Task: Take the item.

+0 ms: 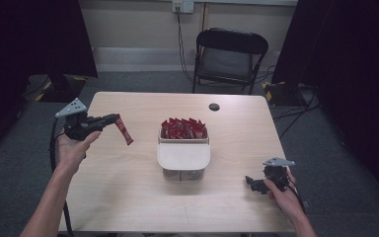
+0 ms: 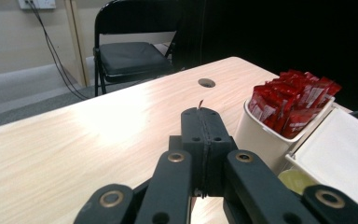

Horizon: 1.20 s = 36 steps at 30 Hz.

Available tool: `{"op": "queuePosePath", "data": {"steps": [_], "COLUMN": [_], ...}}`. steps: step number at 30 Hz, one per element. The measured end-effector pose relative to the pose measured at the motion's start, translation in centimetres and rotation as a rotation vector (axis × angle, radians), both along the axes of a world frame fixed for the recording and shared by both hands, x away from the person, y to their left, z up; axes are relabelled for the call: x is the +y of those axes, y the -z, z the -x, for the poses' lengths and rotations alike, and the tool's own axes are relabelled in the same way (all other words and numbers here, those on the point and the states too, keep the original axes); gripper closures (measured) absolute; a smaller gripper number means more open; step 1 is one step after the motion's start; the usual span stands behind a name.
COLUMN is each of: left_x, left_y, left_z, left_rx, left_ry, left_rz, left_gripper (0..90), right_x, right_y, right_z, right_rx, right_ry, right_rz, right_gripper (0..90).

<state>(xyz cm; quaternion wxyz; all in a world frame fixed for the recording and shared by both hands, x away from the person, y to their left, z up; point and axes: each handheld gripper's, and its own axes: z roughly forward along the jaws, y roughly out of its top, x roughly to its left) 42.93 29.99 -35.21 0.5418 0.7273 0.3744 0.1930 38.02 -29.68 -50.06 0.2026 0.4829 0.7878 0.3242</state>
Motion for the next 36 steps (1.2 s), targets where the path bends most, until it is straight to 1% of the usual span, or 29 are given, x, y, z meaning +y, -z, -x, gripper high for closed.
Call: {"op": "queuePosePath", "data": {"steps": [2,5,8,13,18,20,21,23,24,26,29,31,32,33,36], "left_x": [0.1,0.2,0.0,-0.5,-1.3,-1.4,-1.5,-1.6,-1.6,-1.7,-1.9,-2.0,-2.1,-2.1,-2.2], "left_y": [0.4,1.0,1.5,1.9,2.5,2.9,3.0,3.3,3.4,3.6,4.0,4.4,4.5,4.5,4.5], "left_z": [-0.1,-0.2,-0.4,-0.7,-1.2,-1.5,-1.5,-1.7,-1.7,-1.7,-1.8,-1.9,-1.9,-1.8,-1.6], "left_rx": [0.011,0.016,0.026,0.034,0.040,0.047,0.050,0.056,0.061,0.058,0.068,0.071,0.071,0.072,0.075], "left_ry": [-0.008,-0.017,-0.018,-0.009,-0.007,-0.001,0.001,0.003,0.006,0.010,0.004,-0.001,-0.001,0.002,0.013], "left_rz": [-0.003,-0.009,-0.021,-0.027,-0.024,-0.013,-0.015,-0.039,-0.037,-0.037,-0.036,-0.049,-0.045,-0.039,-0.054], "left_gripper": [90.0,90.0,90.0,90.0,90.0,90.0,90.0,90.0,90.0,90.0,90.0,90.0,90.0,90.0,89.9], "right_x": [0.0,0.0,0.0,0.0,0.0,0.0,0.0,0.0,0.0,0.0,0.0,0.0,0.0,0.0,0.0], "right_y": [0.0,0.0,0.0,0.0,0.0,0.0,0.0,0.0,0.0,0.0,0.0,0.0,0.0,0.0,0.0], "right_z": [0.0,0.0,0.0,0.0,0.0,0.0,0.0,0.0,0.0,0.0,0.0,0.0,0.0,0.0,0.0], "right_rx": [-0.001,0.000,0.000,0.000,0.000,-0.001,0.000,-0.001,0.000,0.000,0.000,0.000,0.000,0.000,0.000], "right_ry": [-0.001,0.000,0.000,-0.001,-0.001,-0.001,-0.001,-0.001,-0.001,-0.002,-0.002,-0.002,-0.001,-0.001,-0.002], "right_rz": [0.000,0.000,0.000,0.000,0.000,0.000,0.000,0.000,0.000,0.000,0.000,0.000,0.000,0.000,0.000], "right_gripper": [0.0,0.0,0.0,0.0,0.0,0.0,0.0,0.0,0.0,0.0,0.0,0.0,0.0,0.0,0.0]}}
